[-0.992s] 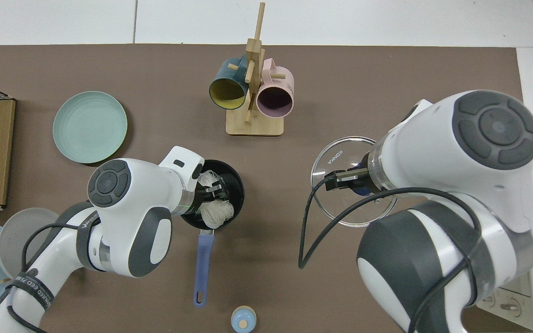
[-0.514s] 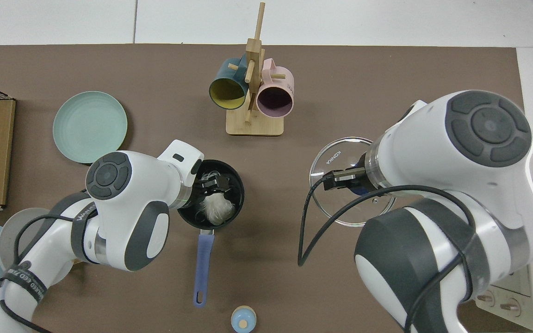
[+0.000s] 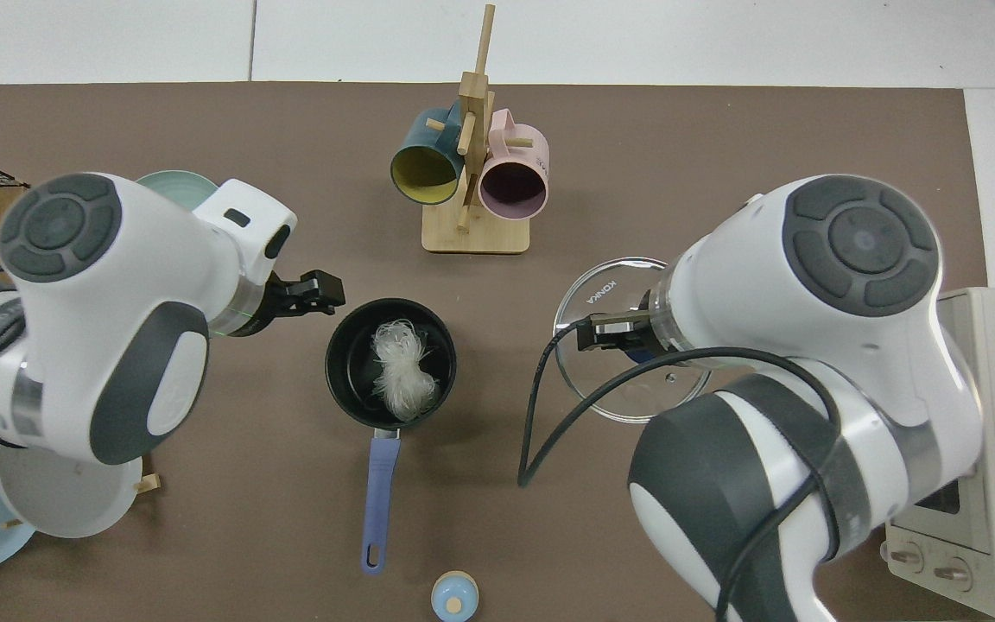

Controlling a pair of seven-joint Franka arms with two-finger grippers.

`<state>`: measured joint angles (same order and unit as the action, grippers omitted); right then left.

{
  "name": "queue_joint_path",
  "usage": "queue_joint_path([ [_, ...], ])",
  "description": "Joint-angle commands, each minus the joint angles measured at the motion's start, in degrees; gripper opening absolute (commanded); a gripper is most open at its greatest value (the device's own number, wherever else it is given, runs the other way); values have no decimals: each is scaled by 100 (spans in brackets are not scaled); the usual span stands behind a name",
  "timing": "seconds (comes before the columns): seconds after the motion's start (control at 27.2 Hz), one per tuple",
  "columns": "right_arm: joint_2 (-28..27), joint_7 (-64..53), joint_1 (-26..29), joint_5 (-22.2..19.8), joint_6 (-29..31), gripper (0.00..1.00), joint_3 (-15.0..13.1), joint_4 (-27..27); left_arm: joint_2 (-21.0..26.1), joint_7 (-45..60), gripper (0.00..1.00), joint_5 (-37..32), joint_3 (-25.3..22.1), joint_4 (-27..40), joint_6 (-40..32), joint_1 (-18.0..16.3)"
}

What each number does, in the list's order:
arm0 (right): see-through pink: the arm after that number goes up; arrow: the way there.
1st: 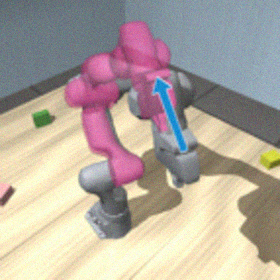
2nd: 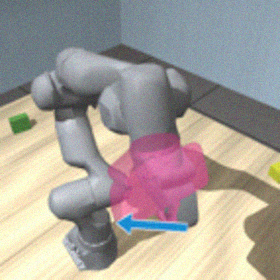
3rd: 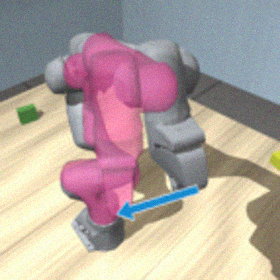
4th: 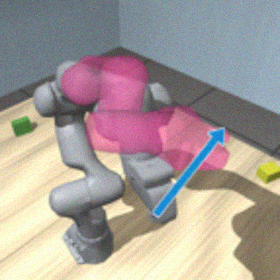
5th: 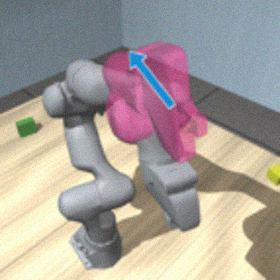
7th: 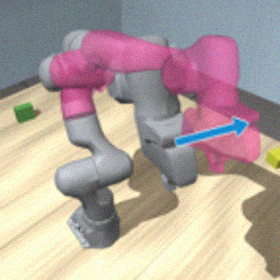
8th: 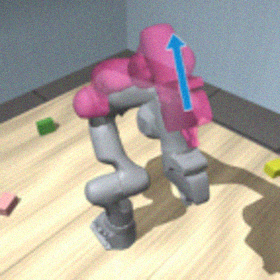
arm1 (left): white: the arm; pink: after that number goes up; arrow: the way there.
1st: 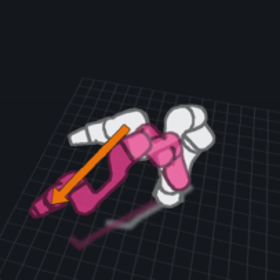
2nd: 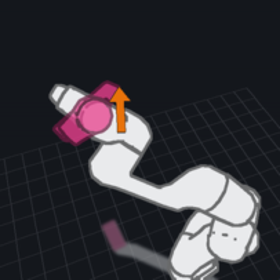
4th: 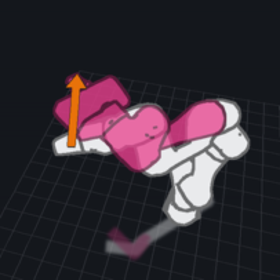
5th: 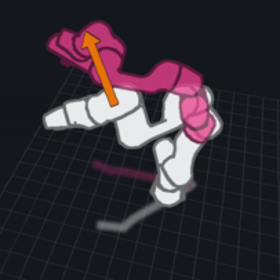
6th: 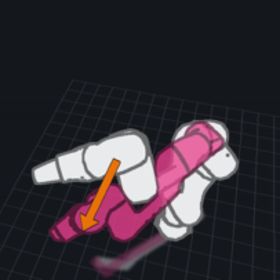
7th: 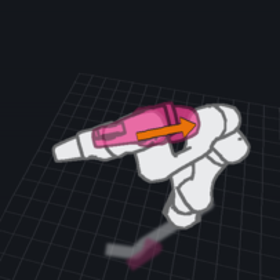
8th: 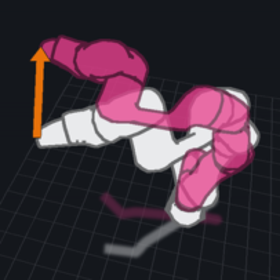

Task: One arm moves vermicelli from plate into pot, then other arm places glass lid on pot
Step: 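Withdraw the left gripper while the right gripper carries the lid over the pot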

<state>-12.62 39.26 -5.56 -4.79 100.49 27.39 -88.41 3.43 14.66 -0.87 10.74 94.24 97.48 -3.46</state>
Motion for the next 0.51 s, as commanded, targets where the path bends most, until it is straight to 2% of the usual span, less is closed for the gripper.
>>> queue_joint_path([
  [0.0, -689, 925, -226, -391, -126, 0, 301, 764, 79, -954, 100, -106, -528, -371, -388, 21],
  [0.18, -1136, 1821, -770, -769, -3, 0, 319, 1070, 62, -1615, 100, -27, -854, -362, -327, -6],
  [0.37, -1699, 2462, -1315, -1120, 6, 0, 284, 1572, 53, -1545, 100, -10, -828, -345, -265, 12],
  [0.48, -1858, 2884, -1430, -1296, 172, 0, 310, 1634, 27, -1563, 100, -18, -767, -344, -265, 29],
])
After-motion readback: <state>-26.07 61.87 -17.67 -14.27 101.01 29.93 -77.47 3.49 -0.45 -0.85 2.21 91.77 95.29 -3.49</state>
